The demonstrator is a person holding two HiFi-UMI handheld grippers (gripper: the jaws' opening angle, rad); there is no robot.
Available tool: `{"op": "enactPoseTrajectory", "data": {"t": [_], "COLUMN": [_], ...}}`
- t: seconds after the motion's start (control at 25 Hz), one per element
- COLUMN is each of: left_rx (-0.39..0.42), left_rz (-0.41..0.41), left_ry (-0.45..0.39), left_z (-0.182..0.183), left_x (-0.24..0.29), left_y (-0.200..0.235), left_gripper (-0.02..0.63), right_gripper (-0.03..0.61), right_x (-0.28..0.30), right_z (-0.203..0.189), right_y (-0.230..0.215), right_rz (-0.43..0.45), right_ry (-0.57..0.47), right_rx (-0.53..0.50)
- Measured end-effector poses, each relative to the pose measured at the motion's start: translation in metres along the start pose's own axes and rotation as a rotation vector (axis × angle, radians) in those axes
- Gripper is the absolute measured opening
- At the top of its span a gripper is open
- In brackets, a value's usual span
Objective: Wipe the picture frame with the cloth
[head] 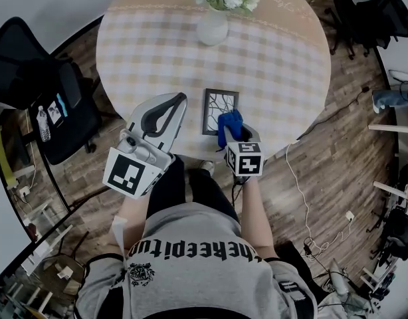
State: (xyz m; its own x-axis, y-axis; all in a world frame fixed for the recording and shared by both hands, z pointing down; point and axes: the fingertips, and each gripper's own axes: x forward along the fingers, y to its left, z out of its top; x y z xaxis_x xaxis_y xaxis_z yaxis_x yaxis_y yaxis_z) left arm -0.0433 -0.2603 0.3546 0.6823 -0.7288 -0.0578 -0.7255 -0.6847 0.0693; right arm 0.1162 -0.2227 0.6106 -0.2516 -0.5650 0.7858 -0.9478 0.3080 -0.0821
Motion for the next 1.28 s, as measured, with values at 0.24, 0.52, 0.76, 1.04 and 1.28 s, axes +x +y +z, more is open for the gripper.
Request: {"op": "enactPoseTrajectory", "data": {"t": [0.24,0.52,0.76,1.04,1.28], "left_rx": [0.024,0.048,0.063,0.085,0.108], "left_rz": [0.005,0.027,0.046,0.043,0.033], "left_ry": [-0.02,-0.023,-0.044,-0.072,-0.091], "left_z": [0.006,0.013,0.025,0.037,0.046], "left_x": [0.001,-0.004,-0.009,-0.013,-0.015], "left_y": [-0.013,-0.027,-0.043,-0.068,-0.089], "left_gripper": [0.017,0.017,0.017,0.017,0.017], "right_gripper": [0.141,0.141,0.143,0.143,0.143], "right_x": [-0.007,-0.017,-0.047,-0.096,-0.141], "right_z": [-0.008,0.001,0.02,0.054,0.079], "right_y": [-0.014,-0.012,-0.014,-0.014,-0.011], "right_rz": [-0.001,0.035,0.057,0.076,0.091], "right_ry": [-0.017,-0.081,-0.195,-0.35,-0.472], "right_rx": [0.026,0.013,0.005,-0.023,-0.054]}}
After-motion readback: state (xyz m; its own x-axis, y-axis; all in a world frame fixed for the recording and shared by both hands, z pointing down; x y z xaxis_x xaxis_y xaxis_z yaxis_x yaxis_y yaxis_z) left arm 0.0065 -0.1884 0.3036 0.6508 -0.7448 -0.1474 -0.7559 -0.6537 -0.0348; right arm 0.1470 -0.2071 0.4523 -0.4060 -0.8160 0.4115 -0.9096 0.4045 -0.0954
